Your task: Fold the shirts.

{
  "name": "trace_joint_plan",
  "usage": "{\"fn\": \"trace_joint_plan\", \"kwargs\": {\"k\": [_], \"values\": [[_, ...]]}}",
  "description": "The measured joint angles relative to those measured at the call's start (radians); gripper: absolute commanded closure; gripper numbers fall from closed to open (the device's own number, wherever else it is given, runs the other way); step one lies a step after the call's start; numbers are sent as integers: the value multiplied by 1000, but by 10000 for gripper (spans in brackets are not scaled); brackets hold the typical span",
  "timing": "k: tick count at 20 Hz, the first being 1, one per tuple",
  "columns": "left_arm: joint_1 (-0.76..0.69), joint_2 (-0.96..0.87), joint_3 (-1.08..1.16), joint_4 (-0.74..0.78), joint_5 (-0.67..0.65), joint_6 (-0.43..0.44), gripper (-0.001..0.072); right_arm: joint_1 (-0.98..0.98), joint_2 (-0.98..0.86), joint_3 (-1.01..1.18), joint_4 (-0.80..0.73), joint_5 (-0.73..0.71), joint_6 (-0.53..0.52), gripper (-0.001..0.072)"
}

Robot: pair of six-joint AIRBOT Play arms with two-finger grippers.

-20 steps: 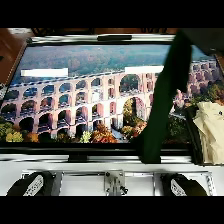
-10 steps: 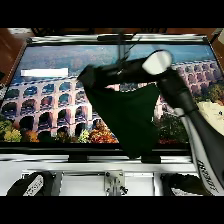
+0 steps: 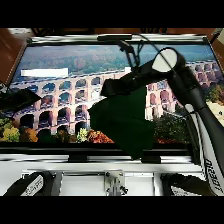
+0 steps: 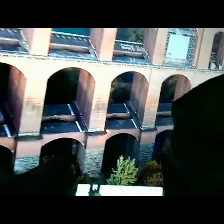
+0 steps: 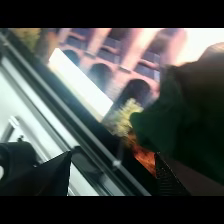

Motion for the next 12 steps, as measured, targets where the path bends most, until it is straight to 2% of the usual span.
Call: {"fn": "trace_joint_plan", "kwargs": {"k": [4, 10, 12], "values": [[-104, -52, -38, -46, 57, 8, 43, -42, 14, 0, -96, 112, 46, 92], [-285, -158, -50, -64, 89, 12, 41, -108, 20, -3, -537, 302, 80, 92], [-359, -208, -51, -67, 101, 13, 41, -175, 20, -23, -609, 372, 59, 92]]}}
